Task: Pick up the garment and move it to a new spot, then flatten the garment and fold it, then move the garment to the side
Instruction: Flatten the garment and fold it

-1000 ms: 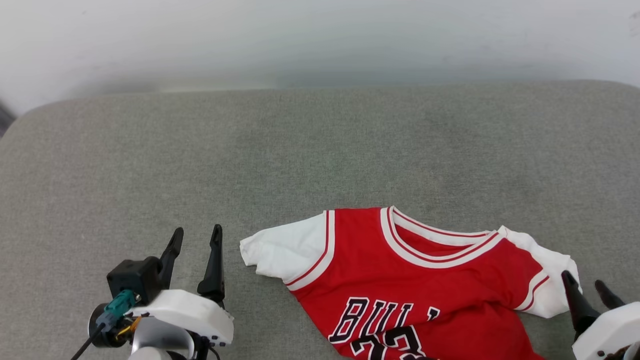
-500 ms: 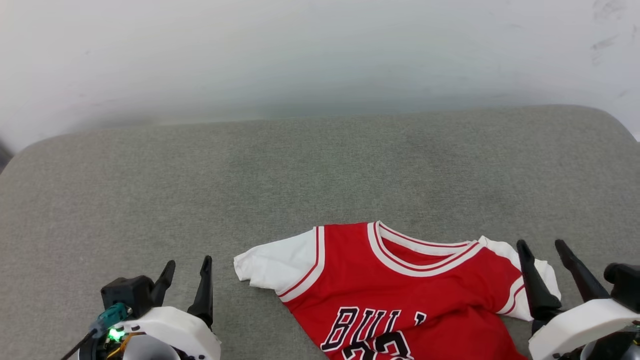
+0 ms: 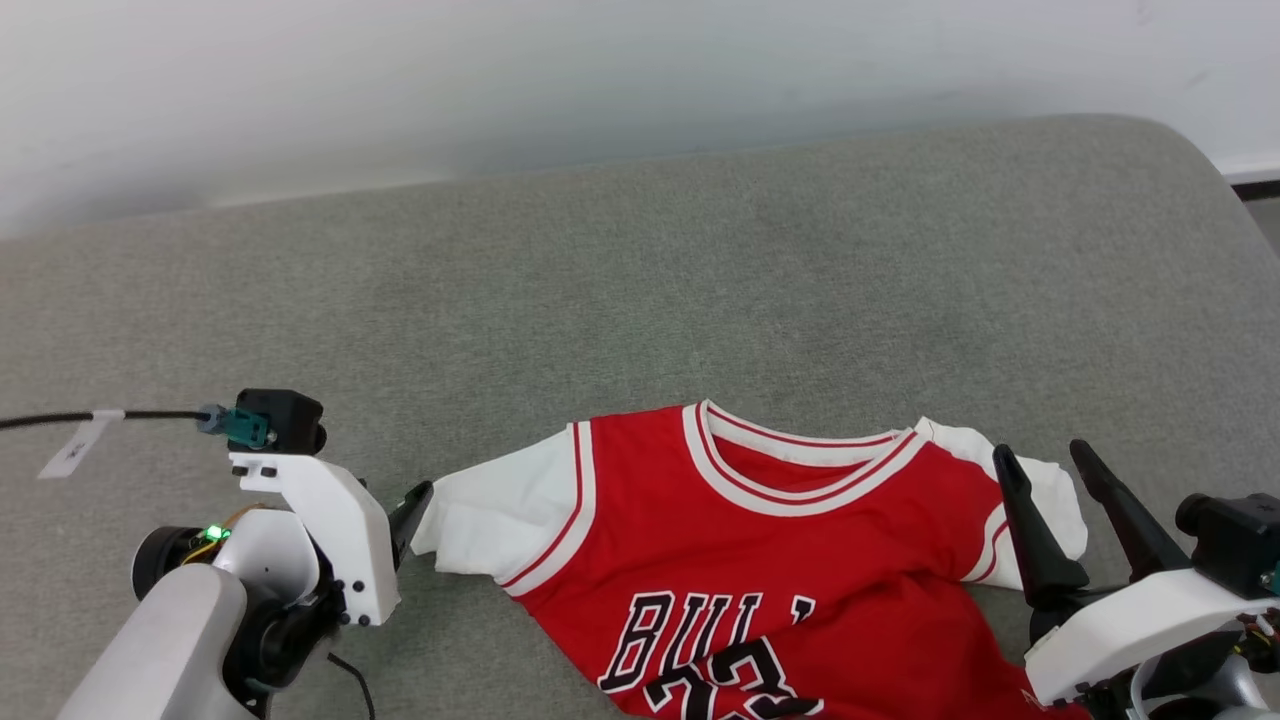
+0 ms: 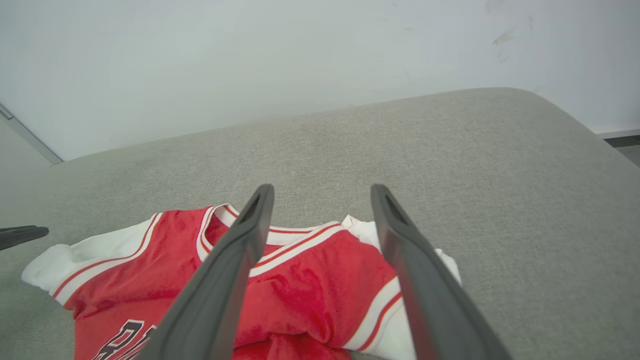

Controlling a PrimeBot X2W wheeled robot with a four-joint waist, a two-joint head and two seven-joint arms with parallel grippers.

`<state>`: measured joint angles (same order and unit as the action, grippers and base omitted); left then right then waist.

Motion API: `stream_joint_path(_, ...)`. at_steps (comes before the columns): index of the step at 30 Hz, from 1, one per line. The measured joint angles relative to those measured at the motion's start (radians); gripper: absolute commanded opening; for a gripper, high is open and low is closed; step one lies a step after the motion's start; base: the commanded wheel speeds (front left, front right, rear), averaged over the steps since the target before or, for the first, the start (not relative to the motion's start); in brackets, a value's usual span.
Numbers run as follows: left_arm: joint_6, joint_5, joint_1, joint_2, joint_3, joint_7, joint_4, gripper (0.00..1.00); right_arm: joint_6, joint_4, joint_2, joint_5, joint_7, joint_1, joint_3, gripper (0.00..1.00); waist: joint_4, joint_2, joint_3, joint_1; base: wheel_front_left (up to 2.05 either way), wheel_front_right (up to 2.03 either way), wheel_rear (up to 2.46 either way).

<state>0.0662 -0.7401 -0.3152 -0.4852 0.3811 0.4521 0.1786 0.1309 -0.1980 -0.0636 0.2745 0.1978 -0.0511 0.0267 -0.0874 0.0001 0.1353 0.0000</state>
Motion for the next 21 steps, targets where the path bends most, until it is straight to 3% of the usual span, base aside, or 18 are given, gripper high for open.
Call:
stream_joint_path(5,-0.034,-0.043,-0.023,-0.030,0.033,0.151,0.068,1.00,0.000,0.021,0.002,0.018,-0.016,0.016,-0.004,1.00,-0.038,0.0000,0.045,0.0000,0.00,0.00,0.00)
stream_joint_path(11,-0.058,-0.054,-0.059,-0.048,0.069,0.245,0.089,1.00,0.000,0.050,0.005,0.042,-0.026,0.027,0.000,1.00,-0.066,0.0000,0.076,0.0000,0.00,0.00,0.00)
stream_joint_path(12,-0.059,-0.052,-0.063,-0.049,0.076,0.258,0.090,0.44,0.000,0.055,0.005,0.043,-0.026,0.027,0.002,1.00,-0.068,0.0000,0.077,0.0000,0.00,0.00,0.00)
stream_joint_path(13,-0.059,-0.052,-0.065,-0.049,0.080,0.262,0.090,0.02,0.000,0.059,0.005,0.045,-0.027,0.027,0.004,1.00,-0.069,0.0000,0.076,0.0000,0.00,0.00,0.00)
stream_joint_path(17,-0.068,-0.056,-0.064,-0.038,0.087,0.248,0.094,0.00,0.000,0.064,0.007,0.051,-0.026,0.028,0.014,1.00,-0.067,0.0000,0.069,0.0000,0.00,0.00,0.00)
stream_joint_path(21,-0.072,-0.027,-0.063,-0.028,0.080,0.149,0.094,0.00,0.000,0.063,0.008,0.055,-0.015,0.027,0.036,1.00,-0.053,0.0000,0.057,0.0000,0.00,0.00,0.00)
